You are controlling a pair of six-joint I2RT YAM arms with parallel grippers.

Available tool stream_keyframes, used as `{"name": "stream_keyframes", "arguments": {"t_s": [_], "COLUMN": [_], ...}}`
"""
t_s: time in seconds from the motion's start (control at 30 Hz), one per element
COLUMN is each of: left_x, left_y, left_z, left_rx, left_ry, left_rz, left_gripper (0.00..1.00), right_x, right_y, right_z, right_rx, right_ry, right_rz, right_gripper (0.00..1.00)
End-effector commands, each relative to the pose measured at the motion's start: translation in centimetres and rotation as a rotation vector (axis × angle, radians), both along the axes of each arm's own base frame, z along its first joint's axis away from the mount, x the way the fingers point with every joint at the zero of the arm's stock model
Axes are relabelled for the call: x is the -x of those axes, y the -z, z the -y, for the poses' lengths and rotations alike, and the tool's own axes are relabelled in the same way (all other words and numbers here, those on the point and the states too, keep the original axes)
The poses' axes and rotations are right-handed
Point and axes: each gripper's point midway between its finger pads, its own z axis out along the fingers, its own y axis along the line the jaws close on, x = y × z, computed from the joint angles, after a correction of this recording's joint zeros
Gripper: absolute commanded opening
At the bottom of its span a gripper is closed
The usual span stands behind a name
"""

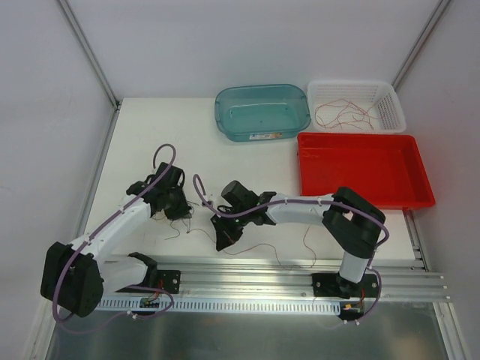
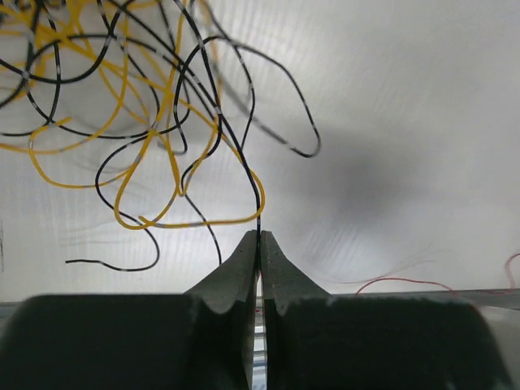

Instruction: Untangle the cables

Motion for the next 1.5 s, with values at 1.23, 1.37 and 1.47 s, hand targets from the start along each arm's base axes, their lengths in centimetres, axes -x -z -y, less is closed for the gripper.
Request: {"name": "stream_keyframes", "arguments": {"t_s": [1.23,1.37,1.47], "left_x": [-8.7,-8.3,-8.0], "left_y": [2.4,2.7,2.9], "left_z": [-16.9,-18.7,-19.6], "left_rx": [-0.285,-0.301,-0.286], "left_ry": [-0.676,-0.713,-0.747], "left_rz": [-0.064,-0.086,-0.101], "left_gripper": [0.00,0.00,0.00], "right_x": [-5.7,-5.5,-5.8], "right_y": [-26.5,-28.6,-29.5], "right_z": [22.9,23.8,24.5], "right_rx": [-0.282,-0.314,-0.311], "right_ry": [0.551,0.578,0.609], "right_rz": [0.619,0.676,0.708], "right_gripper": [0.01,0.01,0.01]}}
